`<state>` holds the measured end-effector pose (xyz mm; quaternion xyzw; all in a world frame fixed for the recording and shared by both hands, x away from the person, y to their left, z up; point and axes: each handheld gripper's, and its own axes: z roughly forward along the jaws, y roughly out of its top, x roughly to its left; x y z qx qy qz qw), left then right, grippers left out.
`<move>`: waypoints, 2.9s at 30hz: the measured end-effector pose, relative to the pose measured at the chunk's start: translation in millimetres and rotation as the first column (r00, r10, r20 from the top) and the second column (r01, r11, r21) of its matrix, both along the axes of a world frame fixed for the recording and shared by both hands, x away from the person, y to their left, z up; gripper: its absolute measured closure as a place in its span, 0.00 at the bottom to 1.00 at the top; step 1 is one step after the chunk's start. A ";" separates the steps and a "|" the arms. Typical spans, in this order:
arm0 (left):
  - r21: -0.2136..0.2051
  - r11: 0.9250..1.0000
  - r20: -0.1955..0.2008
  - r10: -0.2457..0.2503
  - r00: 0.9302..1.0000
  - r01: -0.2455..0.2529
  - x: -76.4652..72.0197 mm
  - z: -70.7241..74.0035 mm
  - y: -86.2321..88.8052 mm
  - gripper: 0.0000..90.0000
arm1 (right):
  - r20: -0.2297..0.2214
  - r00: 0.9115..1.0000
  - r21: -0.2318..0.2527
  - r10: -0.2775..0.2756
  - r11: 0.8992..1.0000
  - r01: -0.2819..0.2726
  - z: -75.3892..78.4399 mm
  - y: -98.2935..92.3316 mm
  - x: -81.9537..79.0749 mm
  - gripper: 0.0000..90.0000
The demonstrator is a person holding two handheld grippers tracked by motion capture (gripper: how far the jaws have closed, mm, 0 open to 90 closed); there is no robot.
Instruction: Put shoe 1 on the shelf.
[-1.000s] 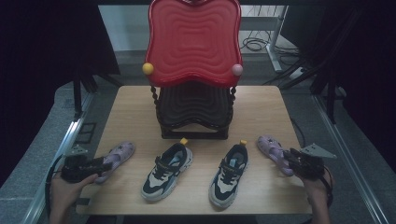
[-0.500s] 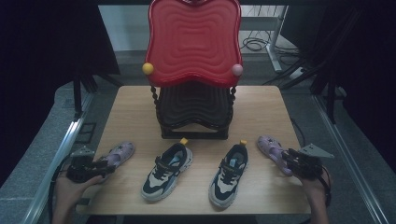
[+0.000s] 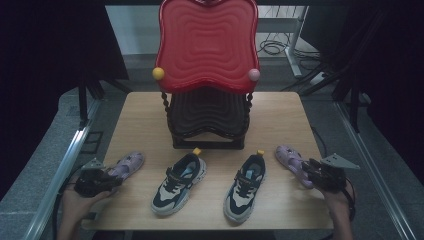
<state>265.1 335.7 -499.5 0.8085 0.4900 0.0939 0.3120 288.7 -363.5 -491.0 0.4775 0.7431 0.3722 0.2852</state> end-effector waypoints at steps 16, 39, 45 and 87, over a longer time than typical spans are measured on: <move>-0.006 1.000 0.004 -0.001 1.000 0.001 0.5 -1.2 2.3 0.88 | 0.008 1.000 0.004 -0.015 1.000 0.015 3.2 -3.0 -1.8 0.67; -0.009 1.000 0.005 0.001 1.000 -0.001 0.8 -1.6 2.5 0.90 | 0.009 1.000 0.007 -0.014 1.000 0.013 5.5 -2.8 -2.7 0.67; -0.009 1.000 0.005 0.000 1.000 0.000 1.2 -2.1 1.1 0.90 | 0.009 1.000 0.025 -0.003 1.000 0.003 5.9 -1.4 -2.4 0.67; -0.007 1.000 0.014 -0.003 1.000 0.003 2.8 -2.0 -3.8 0.92 | -0.016 0.997 0.069 0.076 0.995 -0.075 19.3 10.0 1.7 0.64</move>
